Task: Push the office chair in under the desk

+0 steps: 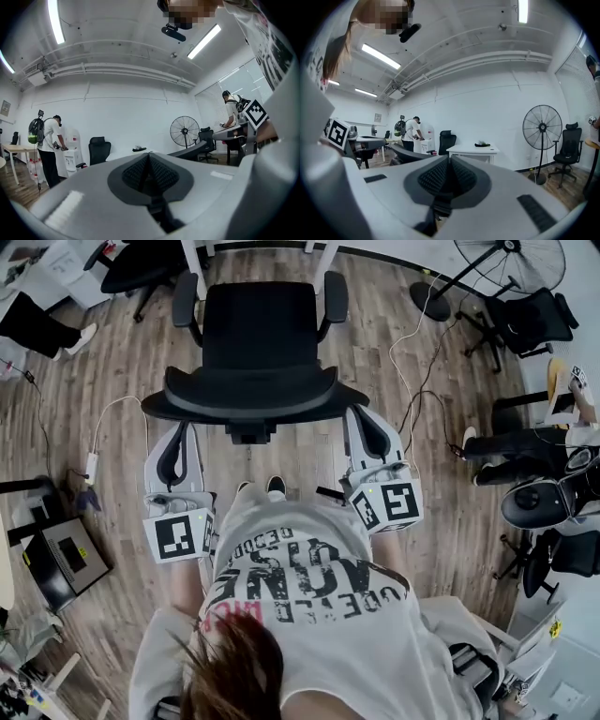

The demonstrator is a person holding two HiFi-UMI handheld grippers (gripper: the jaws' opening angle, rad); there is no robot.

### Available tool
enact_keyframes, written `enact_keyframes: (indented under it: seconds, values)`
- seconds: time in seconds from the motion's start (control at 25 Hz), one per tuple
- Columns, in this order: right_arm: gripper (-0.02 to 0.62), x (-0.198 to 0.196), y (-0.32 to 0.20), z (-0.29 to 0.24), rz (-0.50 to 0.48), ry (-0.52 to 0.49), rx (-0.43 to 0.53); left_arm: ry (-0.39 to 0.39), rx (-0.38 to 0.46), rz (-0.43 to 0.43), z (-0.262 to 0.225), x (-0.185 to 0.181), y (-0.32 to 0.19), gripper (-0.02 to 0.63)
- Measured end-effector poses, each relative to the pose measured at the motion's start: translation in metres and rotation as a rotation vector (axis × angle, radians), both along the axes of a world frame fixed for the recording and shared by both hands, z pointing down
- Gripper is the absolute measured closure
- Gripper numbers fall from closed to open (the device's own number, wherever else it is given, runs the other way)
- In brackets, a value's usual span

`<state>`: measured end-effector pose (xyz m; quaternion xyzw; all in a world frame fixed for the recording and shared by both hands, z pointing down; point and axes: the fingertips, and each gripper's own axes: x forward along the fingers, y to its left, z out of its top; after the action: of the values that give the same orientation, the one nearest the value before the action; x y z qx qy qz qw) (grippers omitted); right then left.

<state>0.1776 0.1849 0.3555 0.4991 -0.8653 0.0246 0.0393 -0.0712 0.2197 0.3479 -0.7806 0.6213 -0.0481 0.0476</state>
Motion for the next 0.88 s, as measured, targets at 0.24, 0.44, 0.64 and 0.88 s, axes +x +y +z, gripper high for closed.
enact_keyframes:
  seconds: [0.24, 0.44, 0.64, 0.88]
  values:
    - [0.572, 0.002, -0.004, 0.002, 0.023, 0.009, -0.001, -0.009, -0.012, 0.015, 0.005, 0.0, -0.007, 0.594]
    - [0.572, 0.003, -0.008, 0.003, 0.062, 0.016, -0.016, -0.018, -0.03, 0.041, 0.005, -0.005, -0.014, 0.594]
    - [0.572, 0.005, -0.007, 0.009, 0.104, 0.017, -0.03, -0.01, -0.057, 0.062, 0.017, -0.012, -0.016, 0.594]
    - [0.572, 0.005, -0.002, 0.02, 0.135, 0.027, -0.065, -0.002, -0.09, 0.077, 0.029, -0.017, -0.019, 0.594]
